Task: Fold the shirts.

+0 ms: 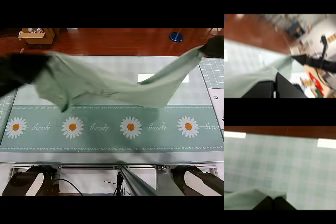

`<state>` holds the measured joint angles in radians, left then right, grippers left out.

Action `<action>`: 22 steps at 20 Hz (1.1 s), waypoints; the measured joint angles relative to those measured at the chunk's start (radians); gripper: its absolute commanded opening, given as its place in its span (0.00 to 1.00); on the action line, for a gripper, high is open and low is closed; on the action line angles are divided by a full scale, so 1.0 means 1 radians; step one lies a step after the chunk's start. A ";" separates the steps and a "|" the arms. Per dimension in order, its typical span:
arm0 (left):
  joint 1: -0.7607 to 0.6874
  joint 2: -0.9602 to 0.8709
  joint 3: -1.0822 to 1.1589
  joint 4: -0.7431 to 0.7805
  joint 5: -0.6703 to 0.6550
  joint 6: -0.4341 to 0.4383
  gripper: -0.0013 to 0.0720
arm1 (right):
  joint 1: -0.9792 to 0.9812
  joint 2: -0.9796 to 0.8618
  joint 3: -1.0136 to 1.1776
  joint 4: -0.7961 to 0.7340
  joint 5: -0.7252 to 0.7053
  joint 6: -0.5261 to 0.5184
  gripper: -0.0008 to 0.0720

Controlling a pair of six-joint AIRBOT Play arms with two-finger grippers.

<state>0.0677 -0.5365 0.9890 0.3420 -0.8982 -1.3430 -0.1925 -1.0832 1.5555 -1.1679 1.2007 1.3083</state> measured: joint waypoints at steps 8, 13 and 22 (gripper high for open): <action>0.404 0.064 0.508 0.073 -0.154 0.026 0.05 | 0.000 0.343 0.185 -0.046 -0.081 0.089 0.04; 0.458 0.068 0.853 0.304 -0.413 -0.073 0.05 | 0.000 0.433 0.369 -0.225 0.099 0.144 0.04; 0.365 0.019 0.965 0.478 -0.802 -0.332 0.05 | 0.002 0.371 0.437 -0.335 0.516 0.177 0.04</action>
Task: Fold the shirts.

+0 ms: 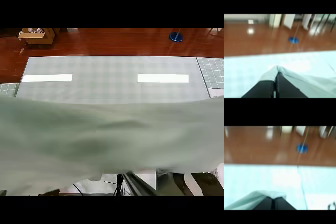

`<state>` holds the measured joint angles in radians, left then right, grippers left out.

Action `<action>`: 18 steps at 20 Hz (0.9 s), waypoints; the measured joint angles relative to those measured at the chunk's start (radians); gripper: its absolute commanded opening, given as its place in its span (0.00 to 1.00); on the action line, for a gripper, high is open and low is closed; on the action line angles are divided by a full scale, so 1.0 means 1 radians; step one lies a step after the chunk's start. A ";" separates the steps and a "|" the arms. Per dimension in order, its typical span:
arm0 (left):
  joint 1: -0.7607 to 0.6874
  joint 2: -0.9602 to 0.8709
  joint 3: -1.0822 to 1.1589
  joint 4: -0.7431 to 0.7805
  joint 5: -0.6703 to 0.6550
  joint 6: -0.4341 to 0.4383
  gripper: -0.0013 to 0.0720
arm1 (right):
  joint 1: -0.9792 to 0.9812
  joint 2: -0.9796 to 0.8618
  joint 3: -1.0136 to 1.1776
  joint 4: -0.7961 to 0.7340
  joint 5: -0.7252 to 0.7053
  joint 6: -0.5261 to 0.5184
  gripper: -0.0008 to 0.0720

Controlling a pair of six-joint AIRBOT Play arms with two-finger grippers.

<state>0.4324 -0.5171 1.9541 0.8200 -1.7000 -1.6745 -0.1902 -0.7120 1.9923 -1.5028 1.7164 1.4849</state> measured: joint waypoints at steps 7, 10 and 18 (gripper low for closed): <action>-0.011 -0.069 -0.559 0.051 0.079 0.185 0.05 | 0.000 -0.290 -0.267 0.012 -0.003 -0.026 0.04; -0.058 -0.180 -0.773 0.036 0.261 0.288 0.05 | 0.001 -0.465 -0.315 0.067 -0.105 -0.028 0.04; -0.265 -0.657 -0.840 0.016 0.705 0.544 0.05 | 0.001 -0.805 -0.343 0.214 -0.518 -0.030 0.05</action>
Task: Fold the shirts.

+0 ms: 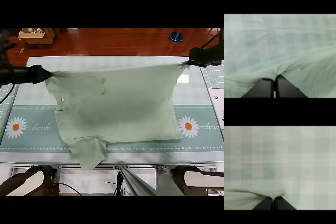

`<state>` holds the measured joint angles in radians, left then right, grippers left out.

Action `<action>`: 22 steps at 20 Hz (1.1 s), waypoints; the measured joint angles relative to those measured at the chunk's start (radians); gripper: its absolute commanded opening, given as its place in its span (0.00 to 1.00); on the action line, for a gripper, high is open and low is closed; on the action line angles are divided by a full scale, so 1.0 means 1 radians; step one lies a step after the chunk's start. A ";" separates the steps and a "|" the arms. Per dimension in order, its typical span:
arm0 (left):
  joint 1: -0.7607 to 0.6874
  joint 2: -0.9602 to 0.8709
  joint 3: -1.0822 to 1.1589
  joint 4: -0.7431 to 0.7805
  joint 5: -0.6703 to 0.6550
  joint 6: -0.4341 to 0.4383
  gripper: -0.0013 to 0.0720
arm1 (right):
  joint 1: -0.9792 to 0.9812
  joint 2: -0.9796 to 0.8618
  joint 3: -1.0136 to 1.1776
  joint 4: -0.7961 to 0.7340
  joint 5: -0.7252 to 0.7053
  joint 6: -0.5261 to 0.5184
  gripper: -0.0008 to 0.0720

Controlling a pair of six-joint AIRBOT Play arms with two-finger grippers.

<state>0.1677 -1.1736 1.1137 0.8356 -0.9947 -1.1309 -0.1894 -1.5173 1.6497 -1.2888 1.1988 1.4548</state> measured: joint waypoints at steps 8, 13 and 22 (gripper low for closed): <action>-0.084 -0.302 0.040 -0.005 0.179 0.055 0.32 | 0.000 -0.192 -0.002 0.037 -0.116 0.000 0.38; -0.008 -0.323 0.128 0.006 0.040 0.056 0.64 | -0.025 -0.185 0.059 0.024 -0.015 -0.050 0.70; 0.356 -0.050 -0.092 0.059 -0.475 -0.035 0.78 | -0.259 0.095 -0.188 -0.005 0.280 -0.116 0.70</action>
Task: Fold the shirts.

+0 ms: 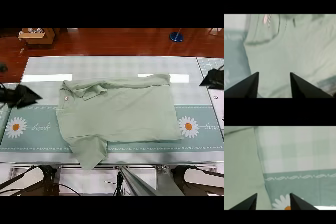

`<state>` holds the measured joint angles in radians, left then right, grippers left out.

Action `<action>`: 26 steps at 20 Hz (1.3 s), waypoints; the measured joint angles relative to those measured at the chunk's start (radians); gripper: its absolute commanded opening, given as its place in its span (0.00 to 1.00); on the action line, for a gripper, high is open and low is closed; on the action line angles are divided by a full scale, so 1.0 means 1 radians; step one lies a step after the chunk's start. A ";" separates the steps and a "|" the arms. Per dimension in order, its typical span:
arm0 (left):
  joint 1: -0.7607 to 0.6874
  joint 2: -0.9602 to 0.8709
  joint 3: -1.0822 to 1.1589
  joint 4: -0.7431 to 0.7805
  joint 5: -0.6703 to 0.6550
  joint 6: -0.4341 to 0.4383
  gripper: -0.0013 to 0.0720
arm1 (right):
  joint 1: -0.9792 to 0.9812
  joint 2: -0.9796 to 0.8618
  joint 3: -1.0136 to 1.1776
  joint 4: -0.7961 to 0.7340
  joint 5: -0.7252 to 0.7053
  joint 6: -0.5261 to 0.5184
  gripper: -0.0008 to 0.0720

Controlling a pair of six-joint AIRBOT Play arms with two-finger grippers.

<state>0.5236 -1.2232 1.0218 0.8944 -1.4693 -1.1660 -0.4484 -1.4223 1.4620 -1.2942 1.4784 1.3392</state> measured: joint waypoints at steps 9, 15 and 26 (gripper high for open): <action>0.025 0.128 -0.515 -0.026 0.013 0.026 0.83 | -0.230 0.189 -0.512 0.254 -0.093 -0.130 0.70; -0.097 0.109 -0.600 -0.024 0.135 0.017 0.83 | -0.251 0.214 -0.570 0.283 -0.111 -0.149 0.70; -0.292 0.026 -0.613 -0.048 0.314 -0.047 0.07 | -0.265 0.219 -0.596 0.229 -0.066 -0.150 0.71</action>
<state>0.2317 -1.1973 0.4088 0.8463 -1.1553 -1.2129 -0.7132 -1.2030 0.8658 -1.0657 1.4120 1.1889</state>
